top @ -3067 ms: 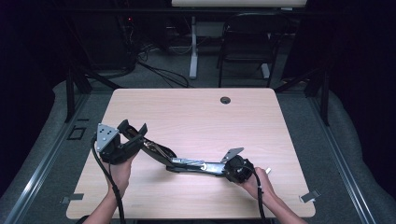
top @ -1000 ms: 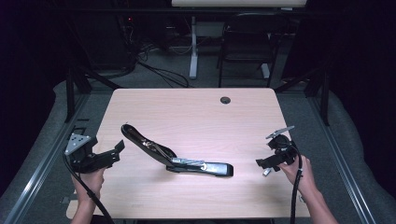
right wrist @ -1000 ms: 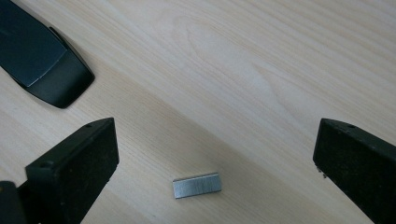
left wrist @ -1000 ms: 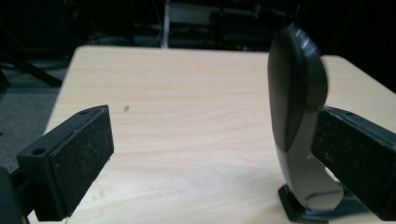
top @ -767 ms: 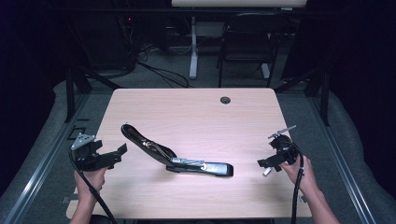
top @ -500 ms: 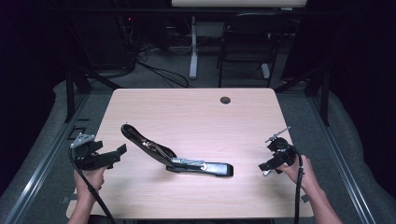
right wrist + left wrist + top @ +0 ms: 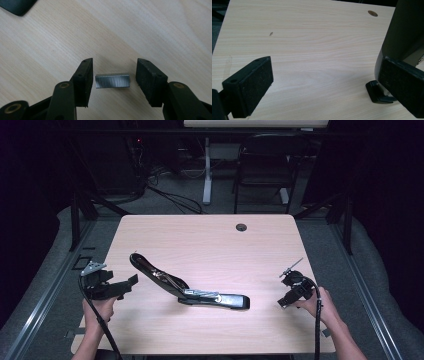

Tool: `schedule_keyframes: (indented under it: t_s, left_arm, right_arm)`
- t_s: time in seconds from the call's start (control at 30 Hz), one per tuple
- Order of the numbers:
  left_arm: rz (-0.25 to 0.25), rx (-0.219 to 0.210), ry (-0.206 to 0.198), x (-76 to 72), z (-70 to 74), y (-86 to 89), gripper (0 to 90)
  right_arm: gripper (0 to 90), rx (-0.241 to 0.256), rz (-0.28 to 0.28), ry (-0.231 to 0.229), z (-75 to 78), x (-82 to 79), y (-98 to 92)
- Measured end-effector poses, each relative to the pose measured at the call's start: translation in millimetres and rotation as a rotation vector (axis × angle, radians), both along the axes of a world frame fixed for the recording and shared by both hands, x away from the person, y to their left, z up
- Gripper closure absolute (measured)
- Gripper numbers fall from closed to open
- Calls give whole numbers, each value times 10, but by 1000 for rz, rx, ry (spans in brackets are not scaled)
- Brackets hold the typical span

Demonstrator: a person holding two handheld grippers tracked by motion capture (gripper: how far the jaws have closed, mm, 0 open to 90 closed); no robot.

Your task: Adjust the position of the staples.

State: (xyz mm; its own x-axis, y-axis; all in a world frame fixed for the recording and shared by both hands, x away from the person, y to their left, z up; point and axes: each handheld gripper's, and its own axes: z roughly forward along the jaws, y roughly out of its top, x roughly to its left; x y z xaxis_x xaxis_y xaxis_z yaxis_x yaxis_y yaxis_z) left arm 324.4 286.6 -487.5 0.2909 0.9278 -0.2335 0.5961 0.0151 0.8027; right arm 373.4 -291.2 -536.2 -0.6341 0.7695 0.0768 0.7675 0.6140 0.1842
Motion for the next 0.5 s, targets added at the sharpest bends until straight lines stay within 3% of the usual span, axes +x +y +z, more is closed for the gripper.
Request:
schedule_keyframes:
  t_s: [0.03,0.07,0.1,0.23,0.37,0.5]
  left_arm:
    - [-2,0,0,-2,5,2,2]
    - [1,1,-2,-6,10,1,2]
    - [1,1,-3,-9,13,1,2]
    - [-3,4,3,-16,12,4,2]
    - [5,-1,-9,-19,9,8,2]
    - [8,-1,-6,-26,20,23,1]
  right_arm:
    - [484,39,-42,-21,-50,-29,9]
    - [487,18,-20,-7,-40,-19,-2]
    - [494,47,-51,-26,-72,-45,7]
    - [558,17,-25,-18,-31,-50,15]
    - [566,-17,0,-3,-19,-31,30]
    - [568,-4,-5,-17,-20,-40,35]
